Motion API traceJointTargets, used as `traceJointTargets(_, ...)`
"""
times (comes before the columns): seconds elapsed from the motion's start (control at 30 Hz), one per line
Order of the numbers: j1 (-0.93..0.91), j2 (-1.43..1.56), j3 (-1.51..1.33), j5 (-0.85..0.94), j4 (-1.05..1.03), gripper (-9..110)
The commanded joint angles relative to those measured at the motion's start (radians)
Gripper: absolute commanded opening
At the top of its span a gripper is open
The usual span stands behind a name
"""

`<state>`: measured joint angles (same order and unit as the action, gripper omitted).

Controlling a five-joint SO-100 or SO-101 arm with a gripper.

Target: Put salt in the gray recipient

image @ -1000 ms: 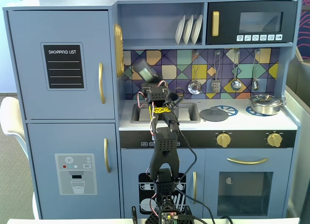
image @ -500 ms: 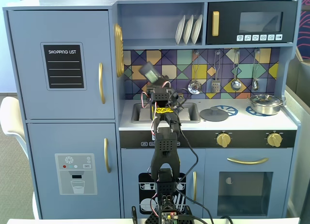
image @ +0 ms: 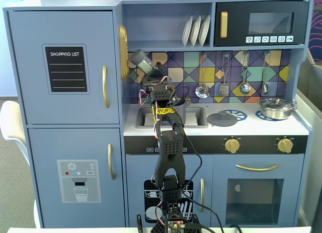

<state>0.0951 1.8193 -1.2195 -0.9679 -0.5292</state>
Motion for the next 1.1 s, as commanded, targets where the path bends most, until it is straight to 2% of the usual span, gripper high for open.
traceJointTargets(0.0, -0.023, 0.046, 0.021, 0.002, 0.005, 0)
traceJointTargets(0.27, -0.098, 0.178, -0.275, -0.005, 0.04, 0)
traceJointTargets(0.4, -0.069, 0.156, -0.216, 0.032, 0.049, 0)
traceJointTargets(0.53, -0.038, 0.101, -0.037, 0.181, 0.048, 0)
traceJointTargets(0.63, -0.064, 0.077, 0.066, 0.39, 0.038, 0)
traceJointTargets(0.73, -0.135, 0.095, 0.078, 0.678, 0.003, 0)
traceJointTargets(0.93, -0.454, 0.186, -0.071, 1.285, 0.018, 0)
traceJointTargets(1.07, -0.686, 0.218, -0.178, 1.73, 0.207, 0)
